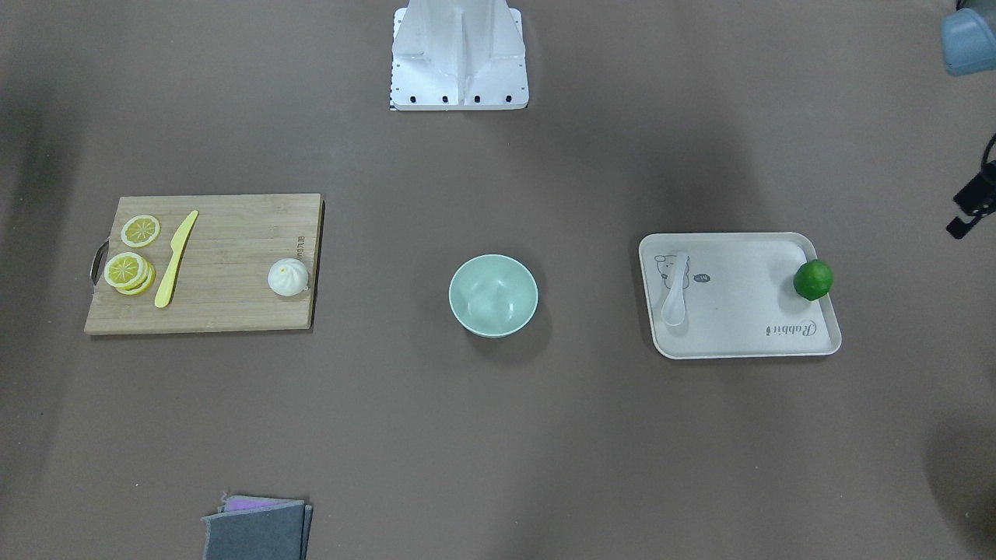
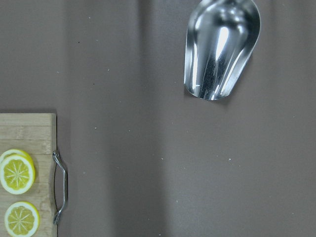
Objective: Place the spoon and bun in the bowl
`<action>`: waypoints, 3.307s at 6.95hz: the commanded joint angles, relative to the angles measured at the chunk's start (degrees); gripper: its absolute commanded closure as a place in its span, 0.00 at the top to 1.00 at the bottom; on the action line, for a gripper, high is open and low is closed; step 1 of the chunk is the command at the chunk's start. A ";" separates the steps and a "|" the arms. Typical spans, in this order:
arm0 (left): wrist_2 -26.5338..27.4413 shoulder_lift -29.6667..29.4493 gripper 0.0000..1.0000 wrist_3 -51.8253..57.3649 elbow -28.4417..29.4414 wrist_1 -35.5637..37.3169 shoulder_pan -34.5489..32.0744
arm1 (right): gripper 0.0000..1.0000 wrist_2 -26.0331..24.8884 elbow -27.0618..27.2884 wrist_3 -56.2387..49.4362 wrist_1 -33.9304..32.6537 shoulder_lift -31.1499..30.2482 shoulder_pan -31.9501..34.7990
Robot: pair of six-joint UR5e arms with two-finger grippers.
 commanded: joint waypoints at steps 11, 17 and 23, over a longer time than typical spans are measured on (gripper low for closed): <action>16.06 -13.11 0.98 0.80 15.16 -24.34 28.66 | 1.00 -0.42 -1.39 11.70 8.81 6.07 -6.18; 15.80 -5.99 0.68 0.80 12.26 -24.60 32.97 | 1.00 -0.43 0.01 12.83 12.85 6.16 -9.01; 12.72 -8.27 0.53 0.63 12.96 -23.90 33.15 | 1.00 -1.04 -0.69 14.86 15.14 6.25 -10.07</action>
